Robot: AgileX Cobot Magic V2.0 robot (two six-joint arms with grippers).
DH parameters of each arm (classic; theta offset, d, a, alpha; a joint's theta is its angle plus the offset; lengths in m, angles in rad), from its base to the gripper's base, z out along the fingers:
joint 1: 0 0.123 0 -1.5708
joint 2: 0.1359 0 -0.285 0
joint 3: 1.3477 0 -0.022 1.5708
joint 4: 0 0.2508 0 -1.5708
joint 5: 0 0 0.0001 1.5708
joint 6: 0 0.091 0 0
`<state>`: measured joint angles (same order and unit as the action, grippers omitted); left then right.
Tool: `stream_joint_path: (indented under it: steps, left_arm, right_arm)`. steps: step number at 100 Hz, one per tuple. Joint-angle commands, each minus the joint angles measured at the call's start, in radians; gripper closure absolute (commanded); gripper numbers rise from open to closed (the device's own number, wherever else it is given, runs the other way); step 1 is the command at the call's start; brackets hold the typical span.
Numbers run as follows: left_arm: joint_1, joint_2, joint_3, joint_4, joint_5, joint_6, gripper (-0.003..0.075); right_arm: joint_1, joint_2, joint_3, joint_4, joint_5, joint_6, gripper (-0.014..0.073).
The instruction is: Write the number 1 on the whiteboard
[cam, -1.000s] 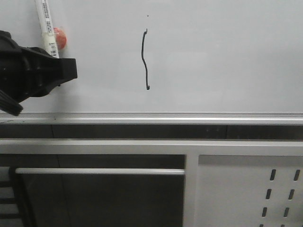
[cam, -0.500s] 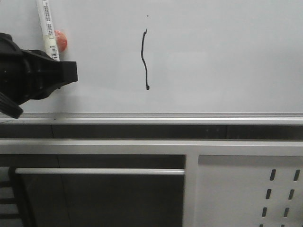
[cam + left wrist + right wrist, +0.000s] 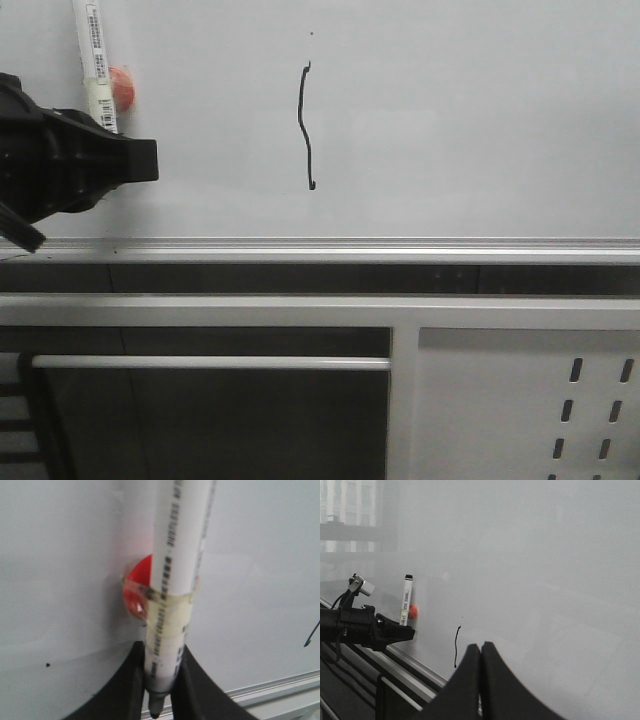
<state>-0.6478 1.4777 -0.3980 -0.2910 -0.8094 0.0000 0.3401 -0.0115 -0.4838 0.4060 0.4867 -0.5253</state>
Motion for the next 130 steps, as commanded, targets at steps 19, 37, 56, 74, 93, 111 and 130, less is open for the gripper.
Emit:
stream_joint_path:
  steps: [19, 37, 56, 74, 93, 111, 130]
  left_arm:
    - [0.002, -0.021, -0.051, -0.003, 0.01, 0.0, 0.0738]
    - [0.002, -0.021, -0.084, -0.003, 0.014, 0.007, 0.0738]
    - [0.002, -0.021, -0.106, -0.006, 0.061, 0.046, 0.0738]
    - [0.002, -0.021, -0.106, -0.018, 0.063, 0.046, 0.0738]
    - [0.002, -0.021, -0.106, -0.029, 0.063, 0.046, 0.0738]
    - [0.002, -0.021, -0.106, -0.036, 0.063, 0.046, 0.0738]
    - [0.002, -0.021, -0.106, -0.077, 0.063, 0.046, 0.0738]
  right_arm:
    - [-0.007, -0.015, -0.021, 0.003, -0.076, -0.001, 0.0665]
    - [-0.007, -0.015, -0.021, 0.003, -0.076, -0.001, 0.0665]
    - [-0.007, -0.015, -0.021, 0.003, -0.076, -0.001, 0.0665]
    - [-0.007, -0.015, -0.021, 0.003, -0.076, -0.001, 0.0665]
    - [-0.007, -0.015, -0.021, 0.003, -0.076, -0.001, 0.0665]
    - [-0.007, -0.015, -0.021, 0.003, -0.076, -0.001, 0.0665]
    - [-0.007, -0.015, -0.021, 0.003, -0.076, -0.001, 0.0665]
